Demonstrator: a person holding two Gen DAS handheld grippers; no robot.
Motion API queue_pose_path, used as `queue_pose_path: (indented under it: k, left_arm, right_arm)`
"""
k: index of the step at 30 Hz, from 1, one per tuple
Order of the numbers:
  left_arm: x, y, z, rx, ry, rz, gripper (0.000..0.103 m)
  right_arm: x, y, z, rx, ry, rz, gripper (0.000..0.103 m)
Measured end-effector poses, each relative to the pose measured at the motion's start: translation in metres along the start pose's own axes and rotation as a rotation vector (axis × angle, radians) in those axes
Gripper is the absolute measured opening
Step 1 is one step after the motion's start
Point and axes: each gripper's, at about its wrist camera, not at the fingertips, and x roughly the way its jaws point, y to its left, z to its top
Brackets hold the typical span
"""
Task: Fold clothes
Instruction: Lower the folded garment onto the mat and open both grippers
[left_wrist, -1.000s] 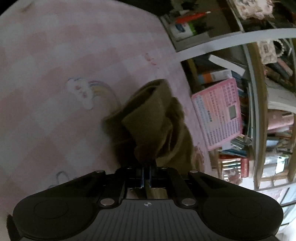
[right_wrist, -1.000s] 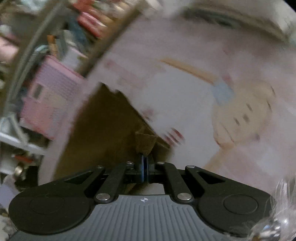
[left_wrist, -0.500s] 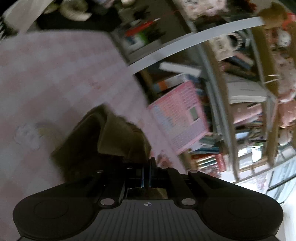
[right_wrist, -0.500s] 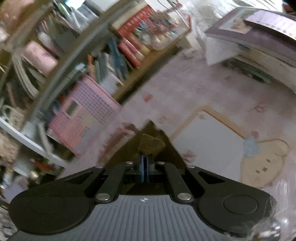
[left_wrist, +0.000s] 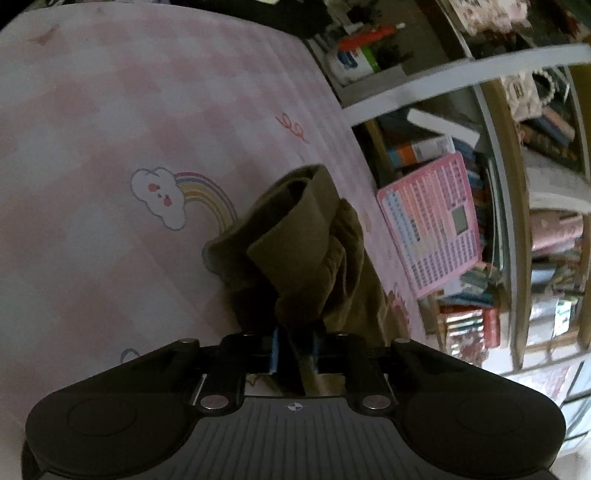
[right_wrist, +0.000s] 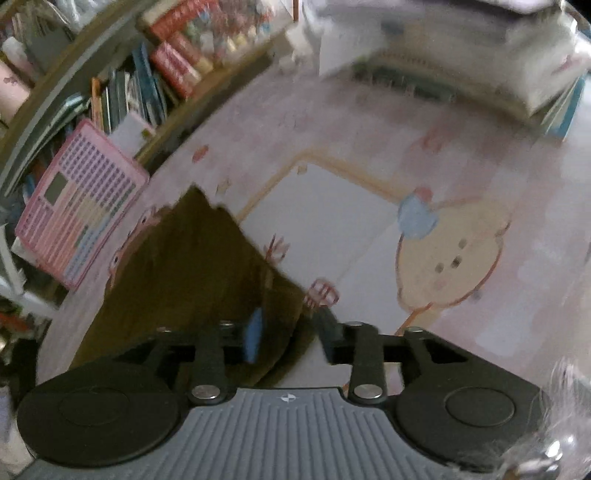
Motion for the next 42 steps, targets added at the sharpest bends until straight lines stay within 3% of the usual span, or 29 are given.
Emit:
queue_pose_path:
  k: [3,6,9,11,14,16,20,22,34,36,39,42]
  left_arm:
    - [0.000,0.004,0.000,-0.054,-0.019,-0.019,0.017]
    - [0.006,0.003,-0.001,-0.069,-0.011,-0.011,0.014]
    - [0.011,-0.005,-0.001,-0.044,-0.013,0.009,0.007]
    - [0.000,-0.034,-0.005,0.126,-0.051,0.015,0.004]
    - [-0.024,-0.078,-0.018,0.389,-0.136,-0.052,0.004]
    - [-0.026,-0.076,-0.016,0.368,-0.150,-0.055,0.004]
    - [0.005,-0.025,-0.006,0.175,-0.025,0.100,0.004]
    - [0.009,-0.008,-0.008,0.111,-0.014,0.105,0.009]
    - [-0.011,-0.014,-0.005,0.175,-0.058,0.116,0.023]
    - [-0.017,-0.014,-0.006,0.195,-0.074,0.138,0.034]
    - [-0.023,-0.019,-0.008,0.222,-0.092,0.147,0.035]
    - [-0.030,-0.022,-0.010,0.247,-0.111,0.149,0.035]
  right_arm:
    - [-0.012,0.017,-0.003,-0.099,-0.083,-0.040,0.034]
    - [-0.015,0.044,-0.016,-0.271,-0.152,-0.028,0.034]
    - [-0.005,0.066,-0.034,-0.437,-0.136,0.003,0.033]
    - [0.008,0.075,-0.046,-0.524,-0.093,0.001,0.031]
    - [0.034,0.075,-0.059,-0.573,0.007,-0.057,0.026]
    - [0.045,0.071,-0.066,-0.585,0.044,-0.078,0.025]
    - [0.049,0.073,-0.071,-0.643,0.037,-0.085,0.026]
    - [0.049,0.073,-0.070,-0.658,0.045,-0.084,0.026]
    - [0.051,0.076,-0.075,-0.666,0.036,-0.099,0.027]
    - [0.050,0.077,-0.075,-0.662,0.034,-0.103,0.027]
    - [0.049,0.078,-0.076,-0.646,0.035,-0.110,0.029]
    - [0.041,0.076,-0.077,-0.599,0.035,-0.099,0.037]
